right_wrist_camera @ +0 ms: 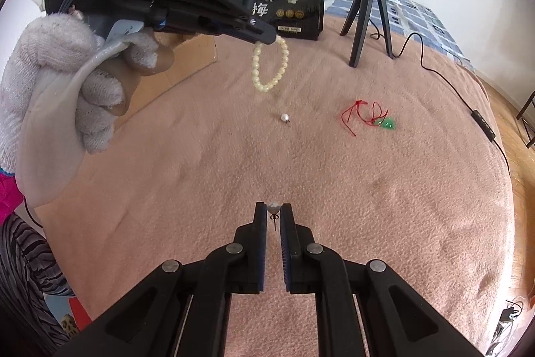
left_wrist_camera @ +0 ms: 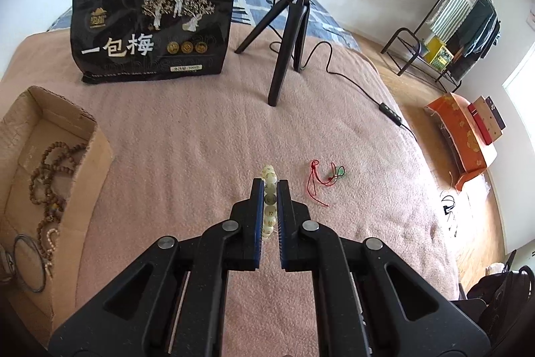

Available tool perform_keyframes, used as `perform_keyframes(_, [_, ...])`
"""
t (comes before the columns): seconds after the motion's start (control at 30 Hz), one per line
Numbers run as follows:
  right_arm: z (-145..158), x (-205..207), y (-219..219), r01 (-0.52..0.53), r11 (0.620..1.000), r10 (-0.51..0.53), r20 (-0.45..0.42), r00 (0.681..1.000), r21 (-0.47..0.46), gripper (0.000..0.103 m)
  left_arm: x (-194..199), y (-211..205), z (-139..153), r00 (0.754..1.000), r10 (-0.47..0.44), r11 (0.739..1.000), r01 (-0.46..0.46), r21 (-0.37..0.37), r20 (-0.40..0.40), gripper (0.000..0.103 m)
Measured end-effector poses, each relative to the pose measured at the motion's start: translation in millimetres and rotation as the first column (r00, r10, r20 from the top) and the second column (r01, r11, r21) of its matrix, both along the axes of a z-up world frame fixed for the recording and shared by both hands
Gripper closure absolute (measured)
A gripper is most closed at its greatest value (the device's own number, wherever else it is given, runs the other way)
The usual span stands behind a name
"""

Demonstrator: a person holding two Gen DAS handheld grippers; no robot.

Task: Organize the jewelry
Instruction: 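Carry bracelet and earring into the cardboard box and open both grippers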

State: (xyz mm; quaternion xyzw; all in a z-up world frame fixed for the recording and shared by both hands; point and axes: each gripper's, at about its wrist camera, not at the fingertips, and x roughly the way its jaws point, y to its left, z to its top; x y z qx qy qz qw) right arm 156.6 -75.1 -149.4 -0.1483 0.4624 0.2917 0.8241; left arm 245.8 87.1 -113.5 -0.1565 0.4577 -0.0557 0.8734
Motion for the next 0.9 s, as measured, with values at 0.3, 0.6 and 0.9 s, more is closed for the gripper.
perform_keyframes(0.3, [26,-6,13,0.014,0.999,-0.017,0.042,0.999,0.051,0.098,-18,32,25,0.997,0.051,0.999,-0.051,-0.008,0.049,0.098])
perform_keyframes(0.6, [48,-16,51,-0.032,0.994,0.023,0.086,0.996,0.103,0.098,-43,80,46,0.988,0.123,0.992,-0.123,-0.010,0.091,0.098])
perform_keyframes(0.9, [57,-24,109,-0.115,0.983,0.101,0.102,0.990,0.145,0.098,-70,141,51,0.974,0.205,0.978,-0.206,0.006,0.100,0.098])
